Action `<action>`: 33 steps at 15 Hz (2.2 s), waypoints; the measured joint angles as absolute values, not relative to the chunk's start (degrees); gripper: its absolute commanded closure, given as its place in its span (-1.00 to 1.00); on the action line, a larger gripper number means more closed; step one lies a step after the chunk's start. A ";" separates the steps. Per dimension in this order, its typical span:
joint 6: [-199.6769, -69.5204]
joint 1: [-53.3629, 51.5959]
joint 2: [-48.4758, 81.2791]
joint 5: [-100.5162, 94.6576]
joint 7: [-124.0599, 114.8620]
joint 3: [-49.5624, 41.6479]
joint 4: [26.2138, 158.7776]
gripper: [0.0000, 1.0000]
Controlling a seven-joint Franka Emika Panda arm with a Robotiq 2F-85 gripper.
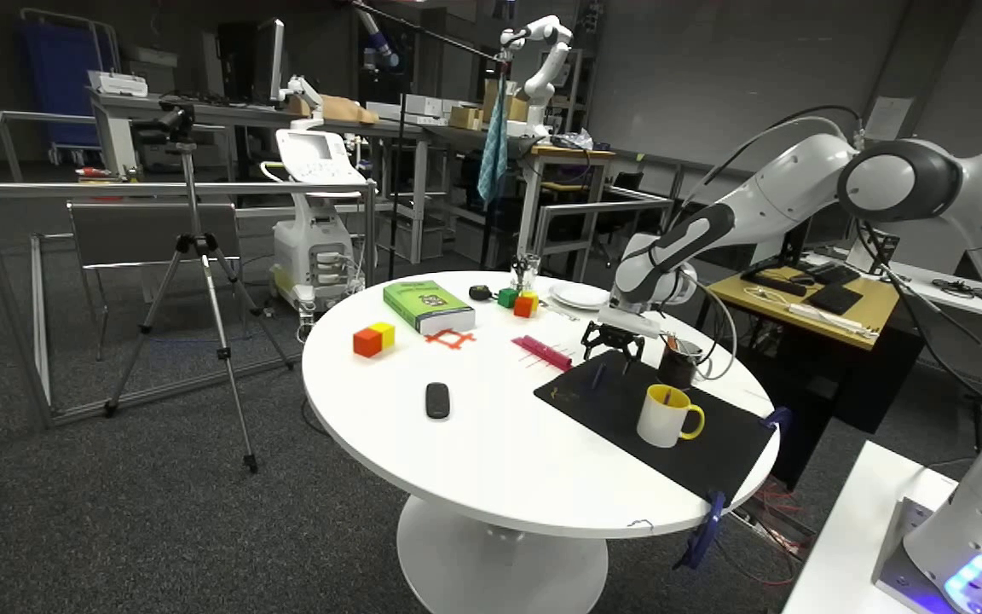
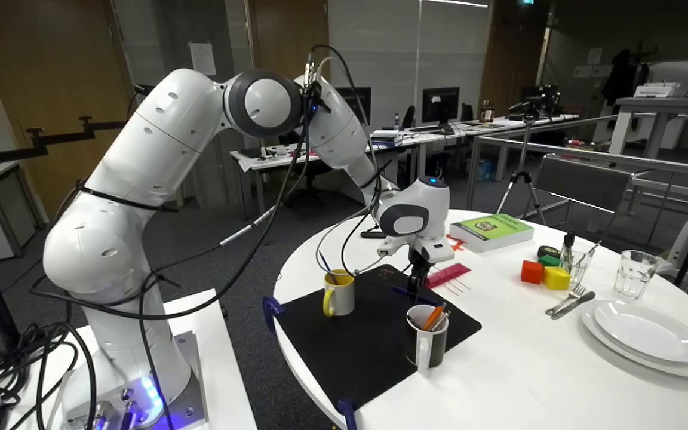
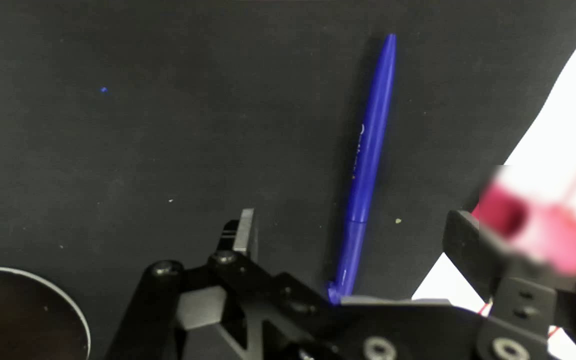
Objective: Move the pen and place it in the cup
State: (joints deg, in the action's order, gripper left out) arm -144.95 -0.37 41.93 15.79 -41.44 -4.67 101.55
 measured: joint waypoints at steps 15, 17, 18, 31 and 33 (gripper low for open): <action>-139.39 0.14 46.02 15.61 -40.57 -4.90 96.55 -1.00; -138.94 0.13 46.27 15.51 -40.57 -4.99 96.01 -0.45; -138.73 0.13 46.32 15.48 -40.57 -5.04 95.86 -0.43; -138.36 0.09 46.40 15.38 -40.57 -5.66 93.90 0.94; -138.33 0.02 46.40 15.19 -40.57 -5.73 93.87 0.94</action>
State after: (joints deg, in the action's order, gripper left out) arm -138.33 0.02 46.40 15.19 -40.57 -5.73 93.87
